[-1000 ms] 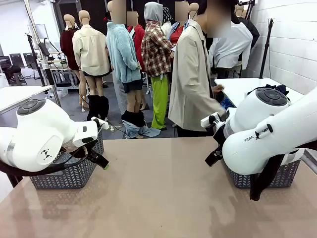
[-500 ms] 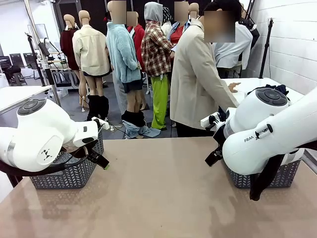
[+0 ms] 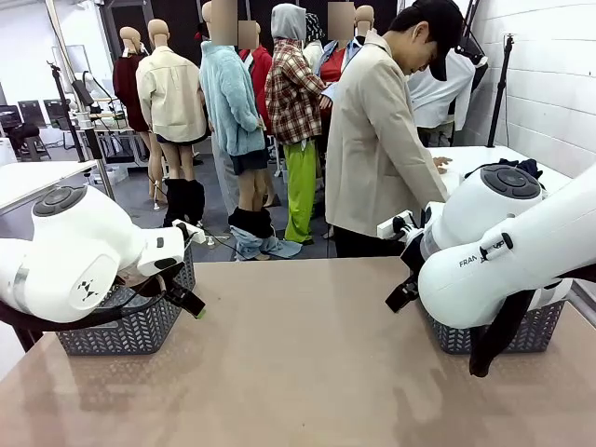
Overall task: Sort the tops and bottoms.
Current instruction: Lift clothes from the center of the table with your left hand.
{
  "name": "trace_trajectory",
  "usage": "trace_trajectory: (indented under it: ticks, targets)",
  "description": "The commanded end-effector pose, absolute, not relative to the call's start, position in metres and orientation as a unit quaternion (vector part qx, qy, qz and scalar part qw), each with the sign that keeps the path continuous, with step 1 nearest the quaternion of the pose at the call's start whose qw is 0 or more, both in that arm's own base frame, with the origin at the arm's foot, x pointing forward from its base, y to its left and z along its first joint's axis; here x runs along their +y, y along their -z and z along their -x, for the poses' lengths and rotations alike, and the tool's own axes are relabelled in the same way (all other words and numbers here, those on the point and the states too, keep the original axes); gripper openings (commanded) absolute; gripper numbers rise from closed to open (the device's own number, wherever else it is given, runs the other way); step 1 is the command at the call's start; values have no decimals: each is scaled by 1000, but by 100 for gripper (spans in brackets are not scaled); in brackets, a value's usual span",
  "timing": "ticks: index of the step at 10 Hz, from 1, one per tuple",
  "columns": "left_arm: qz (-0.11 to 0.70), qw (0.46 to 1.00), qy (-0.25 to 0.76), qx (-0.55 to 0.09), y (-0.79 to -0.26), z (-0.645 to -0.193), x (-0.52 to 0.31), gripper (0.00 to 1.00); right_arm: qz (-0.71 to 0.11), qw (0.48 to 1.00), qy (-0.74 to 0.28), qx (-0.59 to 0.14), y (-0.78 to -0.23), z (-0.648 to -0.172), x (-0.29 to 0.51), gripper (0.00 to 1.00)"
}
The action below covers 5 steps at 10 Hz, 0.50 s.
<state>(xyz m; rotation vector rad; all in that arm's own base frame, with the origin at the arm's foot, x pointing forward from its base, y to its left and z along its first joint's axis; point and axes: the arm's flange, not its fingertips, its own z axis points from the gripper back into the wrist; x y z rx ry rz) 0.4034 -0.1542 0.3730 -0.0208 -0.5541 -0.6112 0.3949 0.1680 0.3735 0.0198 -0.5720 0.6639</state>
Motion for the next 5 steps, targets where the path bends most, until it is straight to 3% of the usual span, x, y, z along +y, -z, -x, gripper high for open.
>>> trace_trajectory:
  ticks: [1, 5]
  targets:
    - [16, 902, 306, -305, -390, -399, -155, 100, 5, 896, -325, -301, -384, -391, 171, 100]
    - [-35, 869, 273, -412, -475, -377, -110, 100, 64, 869, -276, -406, -457, -353, 142, 100]
